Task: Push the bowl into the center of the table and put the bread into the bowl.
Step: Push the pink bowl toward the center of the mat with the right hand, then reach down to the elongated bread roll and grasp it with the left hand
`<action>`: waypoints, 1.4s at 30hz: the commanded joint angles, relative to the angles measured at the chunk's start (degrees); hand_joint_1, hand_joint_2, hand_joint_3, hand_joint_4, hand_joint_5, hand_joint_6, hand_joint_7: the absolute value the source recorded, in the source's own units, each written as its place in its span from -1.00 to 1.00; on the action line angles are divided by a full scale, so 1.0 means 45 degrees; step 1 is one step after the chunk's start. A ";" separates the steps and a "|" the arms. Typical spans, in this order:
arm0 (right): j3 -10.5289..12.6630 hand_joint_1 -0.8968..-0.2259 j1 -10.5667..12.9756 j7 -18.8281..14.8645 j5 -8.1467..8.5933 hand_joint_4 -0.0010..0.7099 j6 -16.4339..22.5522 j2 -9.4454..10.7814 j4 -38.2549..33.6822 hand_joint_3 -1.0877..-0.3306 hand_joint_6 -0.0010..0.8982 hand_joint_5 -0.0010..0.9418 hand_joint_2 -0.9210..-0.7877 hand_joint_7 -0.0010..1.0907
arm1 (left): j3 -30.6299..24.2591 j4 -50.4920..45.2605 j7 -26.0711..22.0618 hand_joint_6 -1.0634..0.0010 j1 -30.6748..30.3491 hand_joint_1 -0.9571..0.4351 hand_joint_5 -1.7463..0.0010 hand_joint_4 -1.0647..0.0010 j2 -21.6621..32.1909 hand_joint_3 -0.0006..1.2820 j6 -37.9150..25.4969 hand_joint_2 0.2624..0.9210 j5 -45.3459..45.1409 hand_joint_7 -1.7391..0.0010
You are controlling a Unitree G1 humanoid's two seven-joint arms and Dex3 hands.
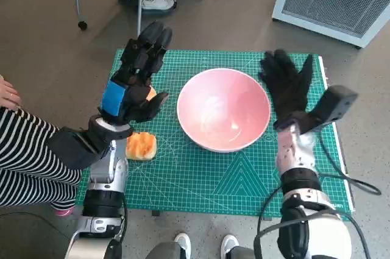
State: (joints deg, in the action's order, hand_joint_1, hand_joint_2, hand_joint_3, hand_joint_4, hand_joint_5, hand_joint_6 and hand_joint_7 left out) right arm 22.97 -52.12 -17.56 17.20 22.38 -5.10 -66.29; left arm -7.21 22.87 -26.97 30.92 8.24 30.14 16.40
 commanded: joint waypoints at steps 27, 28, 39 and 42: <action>-0.3122 -0.40 0.4613 -0.1140 -0.0557 -0.51 0.1145 -0.0680 1.0737 -0.26 -0.52 -0.96 -1.00 -0.62 | 0.0952 -0.1048 0.0199 1.00 0.1586 -0.58 0.99 0.80 -0.0445 -0.38 -0.0921 1.00 -0.0344 0.48; -0.3183 -0.41 0.4687 -0.1138 -0.0521 -0.50 0.1016 -0.0669 1.0964 -0.24 -0.51 -0.96 -1.00 -0.62 | 0.0972 -0.1032 0.0145 1.00 0.1648 -0.59 0.99 0.79 -0.0435 -0.39 -0.0899 1.00 -0.0319 0.46; -0.3601 -0.46 0.5104 -0.1257 0.0051 -0.54 -0.0239 -0.0598 1.2454 -0.23 -0.58 -0.99 -1.00 -0.61 | 0.0906 -0.0737 -0.0516 1.00 0.2095 -0.55 0.99 0.79 -0.0310 -0.38 -0.0758 1.00 -0.0060 0.48; -0.3631 -0.47 0.5120 -0.1291 0.0128 -0.55 -0.0345 -0.0594 1.2571 -0.23 -0.58 -0.99 -1.00 -0.61 | 0.0808 -0.0743 -0.0735 1.00 0.2107 -0.54 0.99 0.79 -0.0186 -0.39 -0.0774 1.00 0.0054 0.48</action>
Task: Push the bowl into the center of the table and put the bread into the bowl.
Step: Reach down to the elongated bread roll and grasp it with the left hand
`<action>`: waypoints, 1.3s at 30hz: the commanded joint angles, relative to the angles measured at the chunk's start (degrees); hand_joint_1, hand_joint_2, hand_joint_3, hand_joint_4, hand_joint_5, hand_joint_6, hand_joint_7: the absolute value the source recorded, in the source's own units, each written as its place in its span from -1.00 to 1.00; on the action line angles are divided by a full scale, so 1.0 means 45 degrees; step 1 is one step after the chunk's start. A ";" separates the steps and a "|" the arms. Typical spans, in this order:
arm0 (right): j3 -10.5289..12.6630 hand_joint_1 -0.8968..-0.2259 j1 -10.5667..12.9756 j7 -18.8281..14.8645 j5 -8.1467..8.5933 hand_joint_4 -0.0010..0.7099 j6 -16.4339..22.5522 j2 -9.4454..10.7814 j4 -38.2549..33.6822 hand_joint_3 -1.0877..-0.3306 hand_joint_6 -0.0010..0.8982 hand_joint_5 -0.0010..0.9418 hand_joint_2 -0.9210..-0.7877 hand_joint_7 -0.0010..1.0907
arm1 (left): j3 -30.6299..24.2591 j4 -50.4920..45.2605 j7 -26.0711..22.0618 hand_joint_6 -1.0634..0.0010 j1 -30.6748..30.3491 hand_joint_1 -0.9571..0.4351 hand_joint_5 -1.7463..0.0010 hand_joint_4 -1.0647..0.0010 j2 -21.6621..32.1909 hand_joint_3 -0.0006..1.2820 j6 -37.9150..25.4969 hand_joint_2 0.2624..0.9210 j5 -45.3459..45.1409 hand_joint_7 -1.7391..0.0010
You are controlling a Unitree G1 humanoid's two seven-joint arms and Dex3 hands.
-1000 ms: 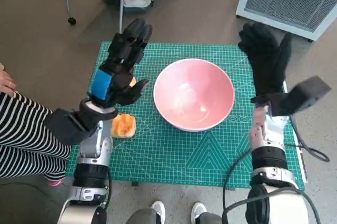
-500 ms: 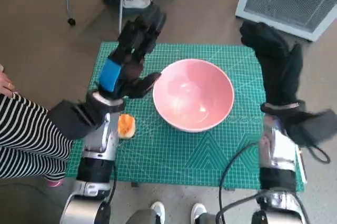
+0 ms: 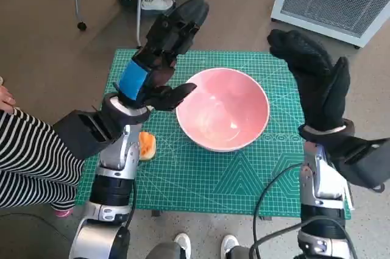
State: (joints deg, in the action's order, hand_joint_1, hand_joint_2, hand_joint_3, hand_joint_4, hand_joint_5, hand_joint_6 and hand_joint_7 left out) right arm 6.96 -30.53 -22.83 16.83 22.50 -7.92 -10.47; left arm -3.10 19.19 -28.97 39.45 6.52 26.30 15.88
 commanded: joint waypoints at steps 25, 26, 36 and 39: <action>0.0043 -0.50 0.0781 -0.0131 0.0813 -0.53 -0.0885 0.0033 0.0820 -0.21 -0.60 -0.99 -1.00 -0.54 | -0.0357 -0.1954 -0.3504 0.74 -0.0987 0.00 0.98 0.54 0.7827 -0.88 -0.3062 0.72 -0.2556 0.51; 0.0047 -0.50 0.0775 -0.0127 0.0807 -0.53 -0.0878 0.0039 0.0799 -0.21 -0.60 -0.99 -1.00 -0.54 | -0.0287 -0.2189 -0.3613 0.60 -0.1072 0.07 0.99 0.52 0.8087 -0.92 -0.3414 0.71 -0.2715 0.59; 0.0022 -0.51 0.0589 0.0002 0.0737 -0.53 -0.0902 0.0231 0.0581 -0.21 -0.62 -0.99 -1.00 -0.52 | 0.0033 -0.4419 -0.3901 0.22 -0.2371 0.18 1.00 0.51 0.9634 -1.00 -0.5490 0.69 -0.4137 0.93; -0.0009 -0.51 0.0585 -0.0008 0.0727 -0.54 -0.0892 0.0283 0.0564 -0.21 -0.63 -1.00 -1.00 -0.52 | 0.0072 -0.4531 -0.4109 0.22 -0.2623 0.17 1.00 0.53 0.9698 -0.99 -0.5622 0.70 -0.4024 0.95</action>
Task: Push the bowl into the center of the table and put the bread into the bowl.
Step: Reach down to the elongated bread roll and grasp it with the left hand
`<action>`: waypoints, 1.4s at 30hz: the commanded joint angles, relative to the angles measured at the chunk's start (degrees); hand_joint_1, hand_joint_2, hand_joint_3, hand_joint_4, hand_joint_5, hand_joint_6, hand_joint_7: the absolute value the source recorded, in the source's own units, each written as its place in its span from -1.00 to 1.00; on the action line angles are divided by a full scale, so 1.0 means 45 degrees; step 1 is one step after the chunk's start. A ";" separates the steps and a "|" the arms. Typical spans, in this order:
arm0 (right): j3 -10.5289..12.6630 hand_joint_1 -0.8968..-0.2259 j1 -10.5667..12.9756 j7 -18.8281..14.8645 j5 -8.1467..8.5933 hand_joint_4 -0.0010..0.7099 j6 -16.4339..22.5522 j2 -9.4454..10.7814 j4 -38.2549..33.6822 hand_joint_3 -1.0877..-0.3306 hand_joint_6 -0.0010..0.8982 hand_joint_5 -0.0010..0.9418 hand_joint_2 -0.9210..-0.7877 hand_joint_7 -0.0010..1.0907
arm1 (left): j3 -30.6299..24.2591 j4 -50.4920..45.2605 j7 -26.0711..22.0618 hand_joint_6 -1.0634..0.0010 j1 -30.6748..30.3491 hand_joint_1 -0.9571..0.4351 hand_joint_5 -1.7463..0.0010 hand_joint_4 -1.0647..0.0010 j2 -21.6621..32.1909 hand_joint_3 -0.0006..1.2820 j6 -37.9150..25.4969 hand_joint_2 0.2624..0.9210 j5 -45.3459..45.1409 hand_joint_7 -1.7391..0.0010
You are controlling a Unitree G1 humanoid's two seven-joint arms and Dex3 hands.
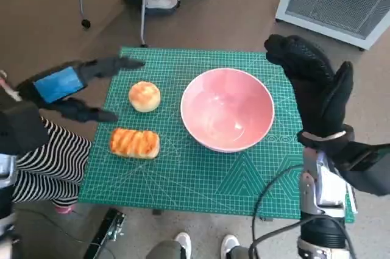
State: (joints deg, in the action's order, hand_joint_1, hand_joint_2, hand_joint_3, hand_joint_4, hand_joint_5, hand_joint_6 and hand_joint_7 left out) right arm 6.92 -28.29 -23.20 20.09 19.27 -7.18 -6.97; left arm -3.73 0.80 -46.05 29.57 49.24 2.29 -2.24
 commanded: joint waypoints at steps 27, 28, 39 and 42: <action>0.0031 -0.49 0.0232 -0.0239 0.0227 -0.55 -0.0290 0.0162 -0.0105 -0.21 -0.66 -1.00 -1.00 -0.46 | 0.2361 0.0245 -0.0462 0.25 -0.1462 0.07 1.00 0.59 0.0109 -0.99 0.0482 0.76 -0.2407 1.00; 0.0035 -0.49 0.0231 -0.0242 0.0223 -0.55 -0.0283 0.0160 -0.0122 -0.21 -0.66 -1.00 -1.00 -0.46 | 0.2445 0.0371 -0.0368 0.25 -0.1448 0.07 1.00 0.59 0.0038 -1.00 0.0544 0.76 -0.2525 1.00; 0.0048 -0.48 0.0333 -0.0144 0.0144 -0.54 -0.0320 0.0168 -0.0028 -0.21 -0.67 -1.00 -1.00 -0.44 | 0.3621 0.3029 0.1051 0.26 -0.0996 0.03 0.99 0.55 -0.1017 -1.00 0.1931 0.77 -0.3804 1.00; 0.0046 -0.48 0.0358 -0.0125 0.0123 -0.54 -0.0302 0.0181 -0.0017 -0.21 -0.67 -1.00 -1.00 -0.43 | 0.3871 0.3975 0.1344 0.25 -0.0763 0.01 0.99 0.52 -0.1259 -0.99 0.2411 0.78 -0.4018 1.00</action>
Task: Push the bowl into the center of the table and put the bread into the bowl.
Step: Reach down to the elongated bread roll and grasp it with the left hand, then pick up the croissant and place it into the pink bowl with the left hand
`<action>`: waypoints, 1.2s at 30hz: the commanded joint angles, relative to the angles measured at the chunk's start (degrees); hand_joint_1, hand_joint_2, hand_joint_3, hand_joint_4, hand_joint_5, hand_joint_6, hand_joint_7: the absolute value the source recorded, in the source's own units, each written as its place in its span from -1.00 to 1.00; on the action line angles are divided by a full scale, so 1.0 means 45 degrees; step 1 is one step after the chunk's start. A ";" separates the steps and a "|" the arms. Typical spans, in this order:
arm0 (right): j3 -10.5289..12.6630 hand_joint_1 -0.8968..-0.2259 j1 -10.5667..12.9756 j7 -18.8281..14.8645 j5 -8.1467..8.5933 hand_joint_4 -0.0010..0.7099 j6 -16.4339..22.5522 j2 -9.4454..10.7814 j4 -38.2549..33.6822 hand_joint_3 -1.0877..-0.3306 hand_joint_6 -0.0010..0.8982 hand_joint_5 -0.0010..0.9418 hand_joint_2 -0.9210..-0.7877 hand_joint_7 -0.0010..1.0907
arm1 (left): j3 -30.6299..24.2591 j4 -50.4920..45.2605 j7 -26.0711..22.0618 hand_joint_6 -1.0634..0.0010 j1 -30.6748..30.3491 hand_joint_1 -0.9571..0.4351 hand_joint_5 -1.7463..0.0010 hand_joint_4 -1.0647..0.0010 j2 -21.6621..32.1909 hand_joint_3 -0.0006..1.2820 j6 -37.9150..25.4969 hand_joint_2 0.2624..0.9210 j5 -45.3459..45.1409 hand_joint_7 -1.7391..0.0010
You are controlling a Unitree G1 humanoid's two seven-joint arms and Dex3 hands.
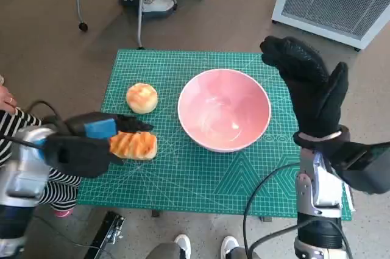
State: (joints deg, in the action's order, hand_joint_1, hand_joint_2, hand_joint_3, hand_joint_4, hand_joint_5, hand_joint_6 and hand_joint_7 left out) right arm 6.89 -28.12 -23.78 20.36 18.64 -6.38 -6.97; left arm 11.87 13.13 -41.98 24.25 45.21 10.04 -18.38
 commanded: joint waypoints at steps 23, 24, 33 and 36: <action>0.0058 -0.48 0.0529 0.0246 -0.0052 -0.53 -0.0109 0.0145 0.0080 -0.20 -0.68 -0.99 -1.00 -0.40 | 0.1323 0.4926 0.3025 -0.10 0.1376 0.35 0.08 -0.47 -0.1273 -0.90 0.1582 0.94 -0.1964 -0.03; 0.0056 -0.48 0.0529 0.0259 -0.0056 -0.53 -0.0110 0.0152 0.0085 -0.20 -0.68 -0.99 -1.00 -0.40 | 0.1316 0.4956 0.3071 -0.06 0.1383 0.36 -0.06 -0.45 -0.1264 -0.89 0.1634 0.96 -0.1958 -0.17; 0.0037 -0.48 0.0525 0.0353 -0.0064 -0.53 -0.0097 0.0214 0.0066 -0.20 -0.69 -0.99 -1.00 -0.39 | 0.0925 0.4053 0.2828 -0.05 0.1162 0.38 -0.25 -0.47 -0.0888 -0.91 0.1897 1.00 -0.1491 -0.37; 0.0042 -0.48 0.0521 0.0356 -0.0056 -0.53 -0.0090 0.0222 0.0041 -0.20 -0.69 -0.99 -1.00 -0.39 | 0.0650 0.3226 0.2514 -0.06 0.0980 0.38 -0.24 -0.48 -0.0692 -0.92 0.1769 1.00 -0.1189 -0.38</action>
State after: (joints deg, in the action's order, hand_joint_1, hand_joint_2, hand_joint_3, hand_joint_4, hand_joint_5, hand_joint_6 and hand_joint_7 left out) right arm 6.97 -26.91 -22.67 20.16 18.67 -5.79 -6.54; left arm 15.83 31.05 -28.57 30.51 40.46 18.45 -24.99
